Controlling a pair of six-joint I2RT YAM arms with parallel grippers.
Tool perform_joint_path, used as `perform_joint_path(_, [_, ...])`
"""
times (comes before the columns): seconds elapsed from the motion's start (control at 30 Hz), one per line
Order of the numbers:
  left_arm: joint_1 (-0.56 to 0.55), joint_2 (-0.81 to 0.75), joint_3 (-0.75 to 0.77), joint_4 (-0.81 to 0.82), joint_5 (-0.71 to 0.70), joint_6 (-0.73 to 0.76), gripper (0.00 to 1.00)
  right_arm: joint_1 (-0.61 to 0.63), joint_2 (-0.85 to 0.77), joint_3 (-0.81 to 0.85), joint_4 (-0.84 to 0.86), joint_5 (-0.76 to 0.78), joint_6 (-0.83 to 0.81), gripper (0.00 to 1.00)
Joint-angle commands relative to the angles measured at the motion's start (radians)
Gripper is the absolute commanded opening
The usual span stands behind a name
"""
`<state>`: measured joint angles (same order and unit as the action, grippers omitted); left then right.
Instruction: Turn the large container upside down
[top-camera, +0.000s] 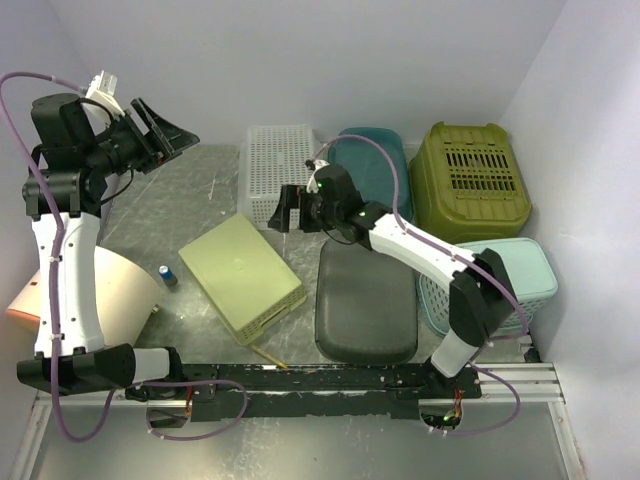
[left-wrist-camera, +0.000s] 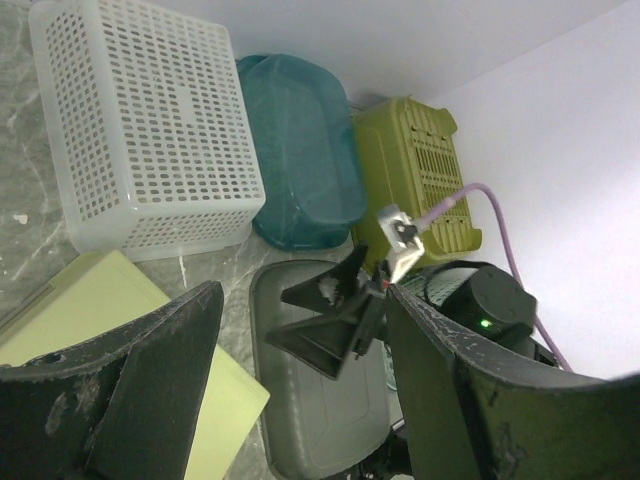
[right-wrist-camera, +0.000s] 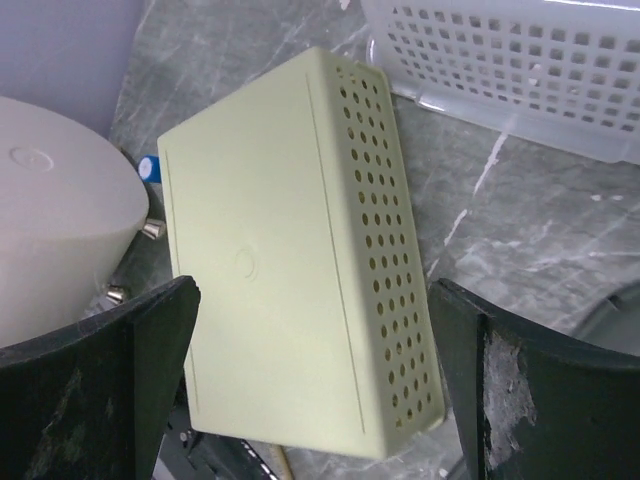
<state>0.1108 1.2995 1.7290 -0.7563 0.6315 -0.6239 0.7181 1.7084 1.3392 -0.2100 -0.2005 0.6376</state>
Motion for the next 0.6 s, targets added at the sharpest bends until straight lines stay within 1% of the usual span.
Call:
perform_joint_path(0.0, [0.005, -0.026, -0.028, -0.012, -0.012, 0.045, 0.77, -0.003, -0.07, -0.126, 0.022, 0.047, -0.082, 1.0])
perform_joint_path(0.07, [0.004, -0.03, -0.055, -0.004, -0.005, 0.053, 0.77, -0.003, -0.094, -0.169, 0.04, 0.0, -0.095, 1.0])
perform_joint_path(0.13, [0.004, -0.033, -0.084, -0.009, -0.01, 0.077, 0.77, -0.003, -0.127, -0.2, 0.038, -0.007, -0.106, 1.0])
perform_joint_path(0.2, [-0.003, -0.038, -0.113, -0.037, -0.08, 0.112, 0.78, -0.002, -0.171, -0.211, 0.008, 0.038, -0.13, 1.0])
perform_joint_path(0.27, [-0.026, -0.043, -0.141, -0.07, -0.23, 0.15, 0.81, -0.004, -0.225, -0.201, -0.047, 0.156, -0.161, 1.0])
perform_joint_path(0.33, [-0.085, -0.047, -0.186, -0.083, -0.376, 0.18, 0.82, -0.004, -0.273, -0.171, -0.111, 0.317, -0.184, 1.0])
perform_joint_path(0.4, [-0.158, -0.044, -0.231, -0.073, -0.477, 0.188, 0.83, -0.006, -0.31, -0.14, -0.169, 0.522, -0.181, 1.0])
perform_joint_path(0.5, [-0.306, -0.027, -0.292, -0.048, -0.591, 0.183, 0.86, -0.006, -0.353, -0.115, -0.218, 0.83, -0.144, 1.0])
perform_joint_path(0.57, [-0.403, -0.014, -0.329, -0.015, -0.656, 0.182, 0.86, -0.006, -0.363, -0.093, -0.253, 0.984, -0.134, 1.0])
